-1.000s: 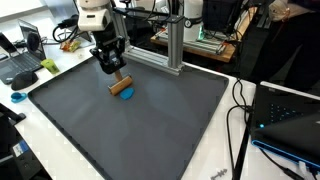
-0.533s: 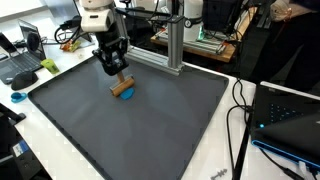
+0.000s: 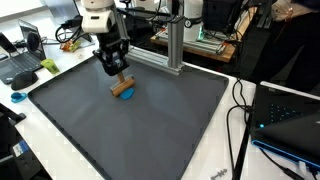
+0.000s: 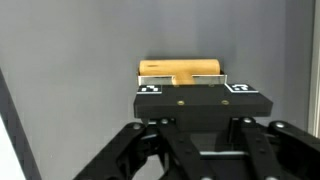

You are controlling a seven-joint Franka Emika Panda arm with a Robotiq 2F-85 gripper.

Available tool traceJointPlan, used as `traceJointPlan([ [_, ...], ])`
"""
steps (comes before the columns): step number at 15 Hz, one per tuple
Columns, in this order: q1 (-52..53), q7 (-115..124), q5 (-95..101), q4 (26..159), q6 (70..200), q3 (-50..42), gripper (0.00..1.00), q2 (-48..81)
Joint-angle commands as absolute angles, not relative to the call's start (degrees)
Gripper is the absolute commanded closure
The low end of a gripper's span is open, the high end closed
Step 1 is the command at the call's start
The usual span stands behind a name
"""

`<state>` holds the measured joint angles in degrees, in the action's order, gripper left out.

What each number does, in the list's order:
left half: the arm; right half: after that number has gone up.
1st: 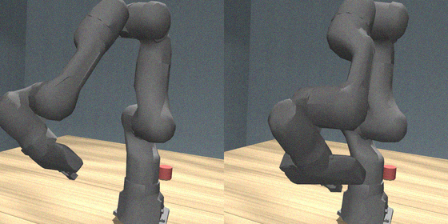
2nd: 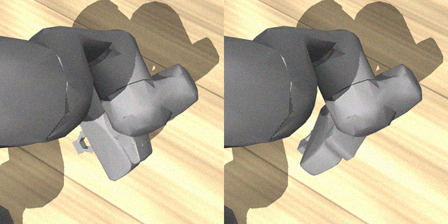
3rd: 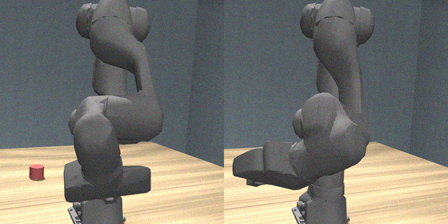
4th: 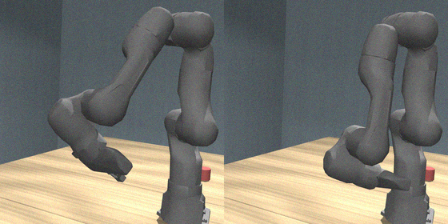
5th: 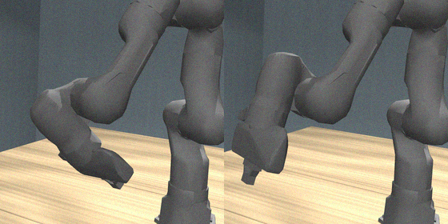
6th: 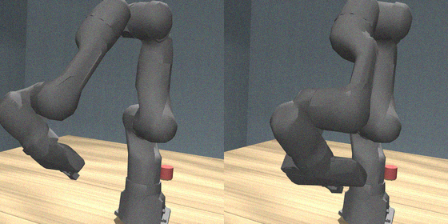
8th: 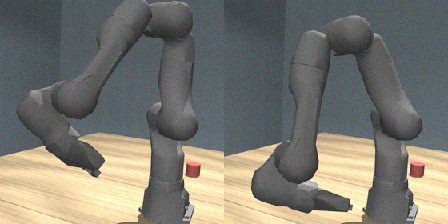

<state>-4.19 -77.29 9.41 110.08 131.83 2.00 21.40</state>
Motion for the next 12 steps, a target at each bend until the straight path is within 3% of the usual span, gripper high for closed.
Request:
traceJointPlan([
  [1, -4.1, -75.6, 8.9, 109.7, 128.4, 2.2, 0.78, 19.0],
  [12, -3.7, -75.8, 7.2, 108.2, 128.8, 3.3, 0.78, 18.1],
])
